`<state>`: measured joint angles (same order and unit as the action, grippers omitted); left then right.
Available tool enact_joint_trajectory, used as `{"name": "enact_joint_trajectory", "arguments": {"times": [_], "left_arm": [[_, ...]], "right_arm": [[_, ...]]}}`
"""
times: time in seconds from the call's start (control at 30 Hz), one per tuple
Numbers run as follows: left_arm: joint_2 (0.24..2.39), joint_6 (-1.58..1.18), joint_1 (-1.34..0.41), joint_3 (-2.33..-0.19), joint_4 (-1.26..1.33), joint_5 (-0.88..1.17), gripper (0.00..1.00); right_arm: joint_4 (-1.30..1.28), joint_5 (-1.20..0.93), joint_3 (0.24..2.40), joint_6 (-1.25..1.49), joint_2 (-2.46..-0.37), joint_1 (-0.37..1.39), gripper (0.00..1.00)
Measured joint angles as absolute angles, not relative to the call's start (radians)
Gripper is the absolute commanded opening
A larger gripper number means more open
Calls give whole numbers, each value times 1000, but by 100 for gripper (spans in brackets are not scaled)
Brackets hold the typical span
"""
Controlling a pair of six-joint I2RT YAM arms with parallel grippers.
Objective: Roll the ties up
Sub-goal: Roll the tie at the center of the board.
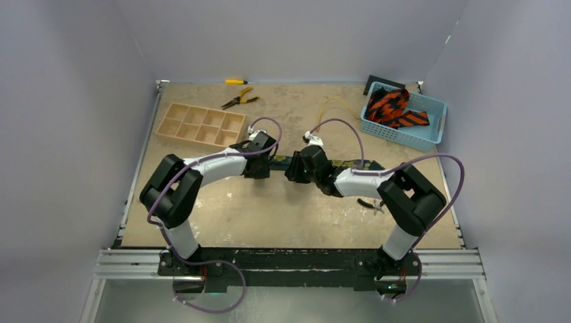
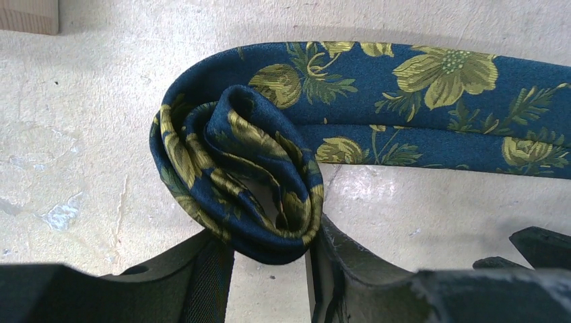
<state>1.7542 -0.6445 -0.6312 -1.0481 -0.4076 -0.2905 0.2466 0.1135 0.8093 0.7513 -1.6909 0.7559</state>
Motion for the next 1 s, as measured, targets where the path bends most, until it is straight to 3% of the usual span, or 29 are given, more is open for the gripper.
{"name": "enact_joint_trajectory", "arguments": {"times": [0.6,1.0], "left_arm": [[1754,-643,-631,-1138,-442,-271,51],[1754,-640,-631,-1190,-449,-268,52]], "right_arm": [[254,110,809,717,-1648,752,49],[254,101,809,712,-1648,752,55]]}}
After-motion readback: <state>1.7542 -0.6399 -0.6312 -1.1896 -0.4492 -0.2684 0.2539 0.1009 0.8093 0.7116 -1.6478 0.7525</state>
